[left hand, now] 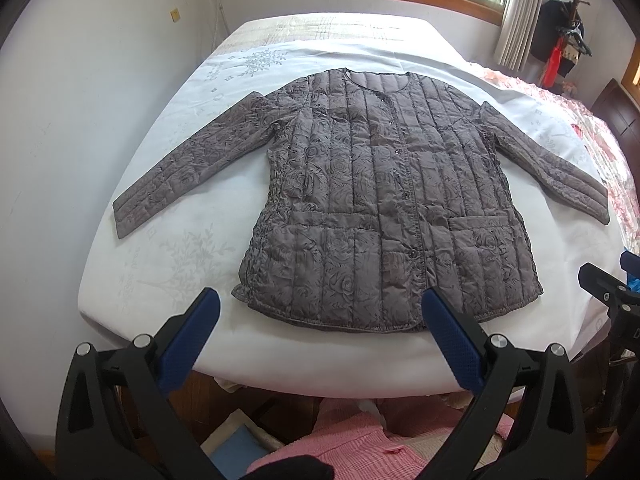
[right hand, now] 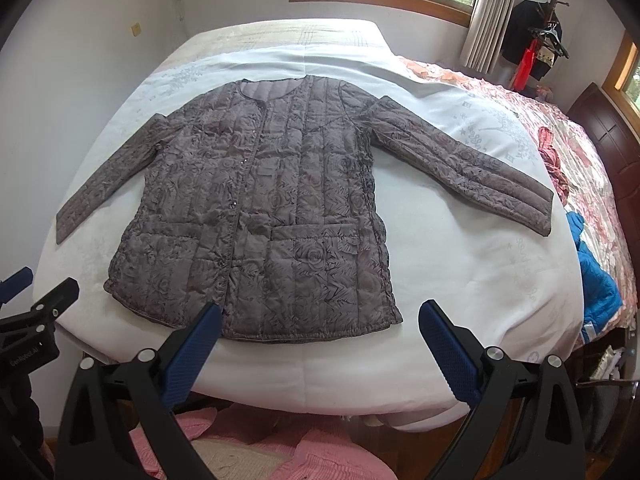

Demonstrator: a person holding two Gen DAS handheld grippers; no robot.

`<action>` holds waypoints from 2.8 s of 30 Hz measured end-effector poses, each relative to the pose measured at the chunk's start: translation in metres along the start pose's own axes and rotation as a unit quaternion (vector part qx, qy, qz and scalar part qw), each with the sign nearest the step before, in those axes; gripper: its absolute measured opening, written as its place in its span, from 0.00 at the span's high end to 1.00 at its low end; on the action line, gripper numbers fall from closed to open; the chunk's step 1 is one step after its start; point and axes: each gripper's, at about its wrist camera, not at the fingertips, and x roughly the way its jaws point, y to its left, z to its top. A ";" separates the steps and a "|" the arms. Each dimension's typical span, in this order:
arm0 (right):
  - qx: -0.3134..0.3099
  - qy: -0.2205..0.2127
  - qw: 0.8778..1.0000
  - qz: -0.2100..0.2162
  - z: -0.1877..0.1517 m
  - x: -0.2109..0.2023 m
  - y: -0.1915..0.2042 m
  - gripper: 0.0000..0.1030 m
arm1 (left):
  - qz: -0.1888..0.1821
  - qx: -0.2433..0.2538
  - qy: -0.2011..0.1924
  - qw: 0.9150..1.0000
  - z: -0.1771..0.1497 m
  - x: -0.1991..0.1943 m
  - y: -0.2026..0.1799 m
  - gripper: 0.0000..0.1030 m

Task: Fold large clothes

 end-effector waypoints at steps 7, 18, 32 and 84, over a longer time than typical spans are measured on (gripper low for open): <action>0.001 0.000 1.000 0.000 0.000 0.000 -0.001 0.04 | 0.000 0.001 -0.001 1.000 0.000 0.000 0.000 0.03; 0.009 -0.003 1.000 0.007 0.004 0.003 -0.007 0.04 | 0.002 0.003 -0.003 1.000 0.003 -0.005 -0.001 0.03; 0.124 -0.072 0.989 -0.029 0.041 0.055 -0.151 0.04 | -0.005 0.018 0.014 1.000 0.055 0.071 -0.033 0.03; 0.219 0.001 0.911 0.349 0.227 0.202 -0.254 0.87 | -0.145 0.062 0.039 0.987 0.277 0.270 -0.196 0.45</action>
